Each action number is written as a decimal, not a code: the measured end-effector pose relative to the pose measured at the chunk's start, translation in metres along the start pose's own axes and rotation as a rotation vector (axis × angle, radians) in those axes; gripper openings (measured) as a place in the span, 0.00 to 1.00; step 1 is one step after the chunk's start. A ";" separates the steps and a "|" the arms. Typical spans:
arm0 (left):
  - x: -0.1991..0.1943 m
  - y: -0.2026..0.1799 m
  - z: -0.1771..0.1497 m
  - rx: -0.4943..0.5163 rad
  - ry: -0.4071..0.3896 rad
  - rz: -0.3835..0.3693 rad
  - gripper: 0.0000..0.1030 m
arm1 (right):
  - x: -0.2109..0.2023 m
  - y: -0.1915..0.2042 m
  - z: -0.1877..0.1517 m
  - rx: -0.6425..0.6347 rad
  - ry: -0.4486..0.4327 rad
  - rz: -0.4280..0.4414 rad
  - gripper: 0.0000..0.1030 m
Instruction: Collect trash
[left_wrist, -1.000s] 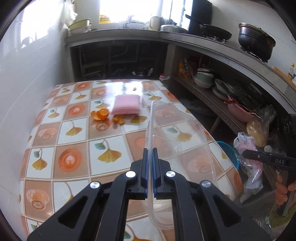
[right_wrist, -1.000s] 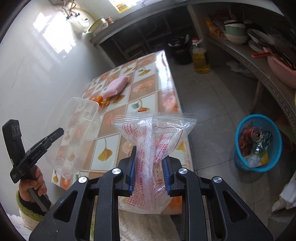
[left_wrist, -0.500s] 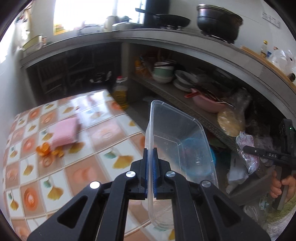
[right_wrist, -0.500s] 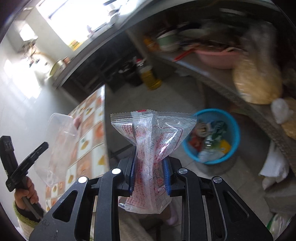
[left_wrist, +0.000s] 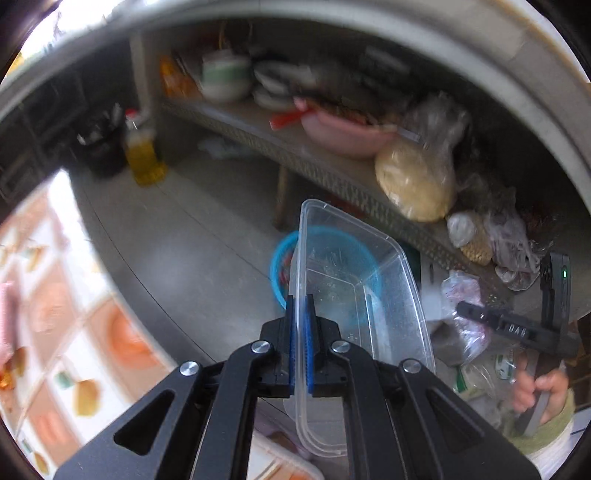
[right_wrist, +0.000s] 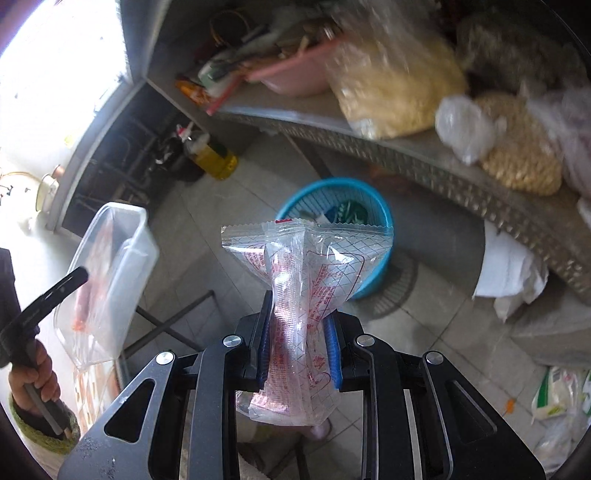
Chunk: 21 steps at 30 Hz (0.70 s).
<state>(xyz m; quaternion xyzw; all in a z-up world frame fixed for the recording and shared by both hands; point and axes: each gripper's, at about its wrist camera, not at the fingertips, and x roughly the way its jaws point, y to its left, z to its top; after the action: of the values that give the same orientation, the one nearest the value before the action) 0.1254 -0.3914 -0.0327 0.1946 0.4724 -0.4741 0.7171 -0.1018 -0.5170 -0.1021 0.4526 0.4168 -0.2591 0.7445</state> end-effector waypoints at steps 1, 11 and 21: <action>0.013 -0.002 0.005 -0.002 0.030 -0.005 0.03 | 0.010 -0.003 0.002 0.011 0.015 -0.003 0.22; 0.154 -0.031 0.046 0.268 0.249 0.289 0.04 | 0.087 -0.025 0.032 0.075 0.102 -0.100 0.23; 0.241 -0.011 0.066 0.209 0.409 0.355 0.06 | 0.136 -0.029 0.065 0.131 0.047 -0.209 0.28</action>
<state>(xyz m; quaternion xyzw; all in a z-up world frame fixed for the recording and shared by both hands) 0.1735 -0.5647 -0.2069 0.4388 0.5140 -0.3382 0.6549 -0.0284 -0.5889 -0.2160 0.4604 0.4610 -0.3514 0.6723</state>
